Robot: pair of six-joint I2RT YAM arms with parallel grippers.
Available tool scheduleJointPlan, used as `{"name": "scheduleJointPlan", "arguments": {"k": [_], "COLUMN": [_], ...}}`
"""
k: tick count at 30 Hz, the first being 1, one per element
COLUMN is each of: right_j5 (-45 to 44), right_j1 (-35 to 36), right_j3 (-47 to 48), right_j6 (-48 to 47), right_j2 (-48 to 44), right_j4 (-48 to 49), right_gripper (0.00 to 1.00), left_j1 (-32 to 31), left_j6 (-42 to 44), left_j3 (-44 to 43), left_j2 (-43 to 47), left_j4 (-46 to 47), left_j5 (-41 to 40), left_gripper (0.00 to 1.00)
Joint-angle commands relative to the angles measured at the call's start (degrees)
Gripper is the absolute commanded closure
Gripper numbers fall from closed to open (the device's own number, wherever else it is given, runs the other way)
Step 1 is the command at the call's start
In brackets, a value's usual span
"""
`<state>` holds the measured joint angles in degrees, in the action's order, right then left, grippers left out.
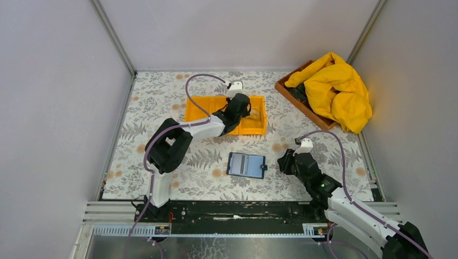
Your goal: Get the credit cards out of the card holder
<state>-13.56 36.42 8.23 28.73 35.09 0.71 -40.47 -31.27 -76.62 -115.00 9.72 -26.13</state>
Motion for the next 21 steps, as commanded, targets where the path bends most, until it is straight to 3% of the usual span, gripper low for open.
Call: {"name": "scheduleJointPlan", "arguments": {"k": [1,14,21], "right_j5": [-1.1,-1.0,-0.7], "right_j1": [0.0,0.0,0.0], "right_j3": [1.1,1.1,1.1], "right_j6": [-0.6,-0.8,-1.0], "right_j2": [-0.4,-0.2,0.0], "right_j4": [2.2,2.4,2.7], "right_gripper": [0.65,0.65,0.65], "left_j1": [-0.1,-1.4,-2.1], "left_j6": [1.3,4.1,3.8], "left_j3": [0.9,4.3,9.2], "left_j2": [2.4,7.5,15.6], "left_j4": [1.0,4.3,5.3], "left_j5": [-2.5,-3.8,-3.8], "left_gripper": [0.83,0.83,0.82]}}
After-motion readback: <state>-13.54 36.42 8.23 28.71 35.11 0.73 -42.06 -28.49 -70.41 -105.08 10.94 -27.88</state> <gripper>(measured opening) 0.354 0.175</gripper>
